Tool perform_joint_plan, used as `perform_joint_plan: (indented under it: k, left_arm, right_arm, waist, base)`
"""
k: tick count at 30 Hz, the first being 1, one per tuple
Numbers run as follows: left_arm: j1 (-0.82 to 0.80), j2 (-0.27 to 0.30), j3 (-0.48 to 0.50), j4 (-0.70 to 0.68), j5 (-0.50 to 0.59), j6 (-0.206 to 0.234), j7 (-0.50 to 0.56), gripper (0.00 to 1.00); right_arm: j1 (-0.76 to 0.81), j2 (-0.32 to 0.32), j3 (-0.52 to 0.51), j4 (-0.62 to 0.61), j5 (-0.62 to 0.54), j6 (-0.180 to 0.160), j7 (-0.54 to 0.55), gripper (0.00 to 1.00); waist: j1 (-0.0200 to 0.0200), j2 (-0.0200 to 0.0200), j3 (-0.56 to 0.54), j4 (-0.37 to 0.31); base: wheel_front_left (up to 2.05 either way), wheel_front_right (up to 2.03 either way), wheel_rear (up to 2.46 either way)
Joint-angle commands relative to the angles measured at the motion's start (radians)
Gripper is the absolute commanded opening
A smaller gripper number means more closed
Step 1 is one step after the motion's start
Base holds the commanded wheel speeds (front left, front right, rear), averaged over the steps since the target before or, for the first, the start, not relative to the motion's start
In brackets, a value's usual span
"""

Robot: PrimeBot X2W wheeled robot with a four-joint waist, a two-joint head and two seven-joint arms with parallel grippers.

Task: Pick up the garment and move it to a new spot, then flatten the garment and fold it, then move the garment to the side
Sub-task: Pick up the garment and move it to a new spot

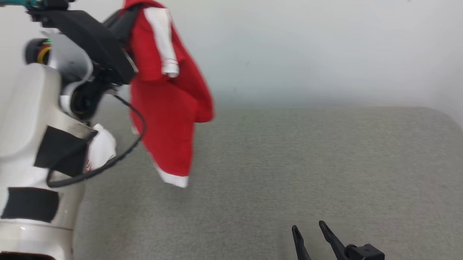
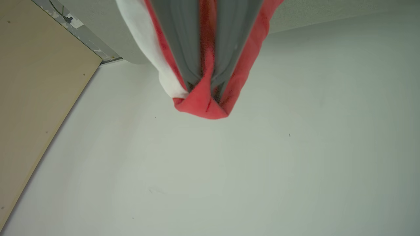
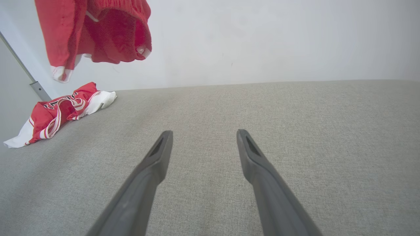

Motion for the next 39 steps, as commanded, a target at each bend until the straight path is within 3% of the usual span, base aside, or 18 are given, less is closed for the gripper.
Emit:
perform_joint_plan:
  k: [1, 11, 15, 18, 19, 20, 25, 31, 39]
  left_arm:
    - [0.023, -0.02, -0.011, -0.034, -0.026, 0.0, 0.009, 0.0]
    - [0.177, -0.075, -0.098, -0.175, -0.193, 0.012, 0.007, 0.0]
    - [0.287, -0.078, -0.158, -0.172, -0.264, 0.048, -0.061, 0.0]
    - [0.402, -0.076, -0.219, -0.106, -0.243, 0.104, -0.131, 0.0]
    - [0.419, -0.053, -0.247, -0.089, -0.189, 0.111, -0.153, 0.46]
    - [0.439, -0.034, -0.265, -0.066, -0.16, 0.124, -0.175, 1.0]
    - [0.521, -0.011, -0.294, 0.021, -0.094, 0.171, -0.248, 1.0]
    - [0.573, 0.016, -0.296, 0.047, -0.073, 0.18, -0.295, 1.0]
    - [0.72, 0.054, -0.229, -0.127, -0.043, 0.222, -0.569, 1.0]
  right_arm:
    - [0.008, 0.001, -0.001, 0.0, 0.005, 0.0, -0.001, 1.0]
    - [0.009, 0.001, -0.004, -0.009, 0.008, 0.0, 0.012, 1.0]
    - [0.005, 0.001, -0.004, -0.014, 0.002, 0.0, 0.015, 1.0]
    - [0.002, 0.001, -0.008, -0.025, -0.001, 0.0, 0.024, 1.0]
    - [0.0, 0.001, -0.008, -0.028, -0.002, 0.0, 0.023, 1.0]
    - [-0.001, 0.001, -0.011, -0.031, -0.004, 0.0, 0.025, 1.0]
    - [0.012, 0.001, -0.027, -0.041, -0.016, 0.0, 0.035, 1.0]
    - [0.031, 0.001, -0.041, -0.049, -0.017, 0.0, 0.042, 1.0]
    - [0.058, 0.001, -0.092, -0.08, 0.016, 0.0, 0.025, 1.0]
  waist:
    - [0.0002, 0.0001, -0.033, -0.067]
    - [0.0002, 0.0001, -0.021, -0.199]
    - [0.0002, 0.0001, -0.005, -0.223]
    - [0.0002, 0.0001, 0.01, -0.239]
    - [0.0002, 0.0001, 0.014, -0.242]
    - [0.0002, 0.0001, 0.017, -0.244]
    - [0.0002, 0.0001, 0.025, -0.236]
    - [0.0002, 0.0001, 0.02, -0.204]
    - [0.0002, 0.0001, -0.005, -0.127]
  base:
    - [0.0, 0.0, 0.0]
    - [0.0, 0.0, 0.0]
    - [0.0, 0.0, 0.0]
    - [0.0, 0.0, 0.0]
    - [0.0, 0.0, 0.0]
    - [0.0, 0.0, 0.0]
    - [0.0, 0.0, 0.0]
    - [0.0, 0.0, 0.0]
    - [0.0, 0.0, 0.0]
